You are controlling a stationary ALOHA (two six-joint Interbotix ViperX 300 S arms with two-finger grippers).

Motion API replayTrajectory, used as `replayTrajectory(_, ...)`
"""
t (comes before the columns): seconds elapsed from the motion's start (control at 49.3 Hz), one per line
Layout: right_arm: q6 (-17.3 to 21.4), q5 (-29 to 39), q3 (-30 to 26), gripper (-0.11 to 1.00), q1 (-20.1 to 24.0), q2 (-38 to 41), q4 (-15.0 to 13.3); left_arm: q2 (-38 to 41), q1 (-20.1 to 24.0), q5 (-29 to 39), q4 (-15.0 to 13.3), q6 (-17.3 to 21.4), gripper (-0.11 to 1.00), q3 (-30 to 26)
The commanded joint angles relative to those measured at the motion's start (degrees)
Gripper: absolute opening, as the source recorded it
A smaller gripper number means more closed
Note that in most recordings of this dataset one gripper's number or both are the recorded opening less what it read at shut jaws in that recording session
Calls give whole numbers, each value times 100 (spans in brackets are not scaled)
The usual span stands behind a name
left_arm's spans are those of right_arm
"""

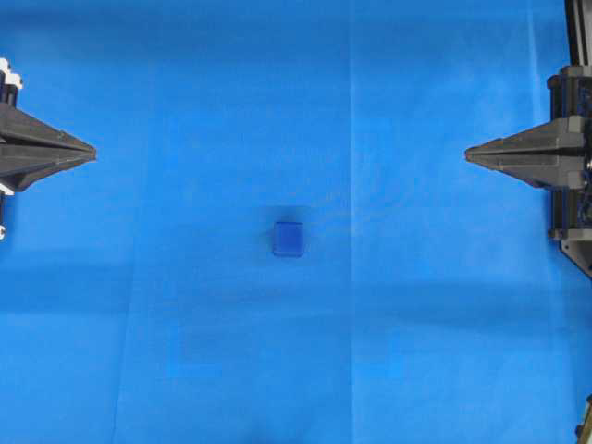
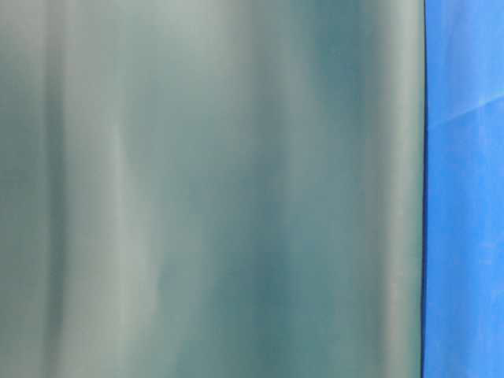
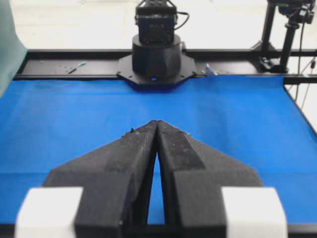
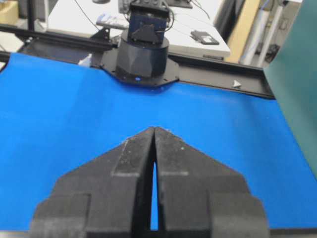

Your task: Handover the blue block to the right arm after grasping it with the left arm, then place it in the designated position.

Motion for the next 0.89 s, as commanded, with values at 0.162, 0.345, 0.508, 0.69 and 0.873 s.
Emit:
replayTrajectory(0.162,9,-35,-141,2,-9,62,-9,44,-9,-44,9,0,2,-105)
replayTrajectory(0.345,79,-53,-149,42,-18,79,35,44,-9,-44,9,-9,46,-105)
replayTrajectory(0.508,88,-70,-149,88,-26,149,44,44,0,-35,9,0,88,-97)
replayTrajectory(0.69,88,-79,-158,97,-35,176,70,53,-9,-26,9,0,93,-97)
replayTrajectory(0.873,88,-79,-158,97,-44,185,70,185,0,-167,9,-9,93,-123)
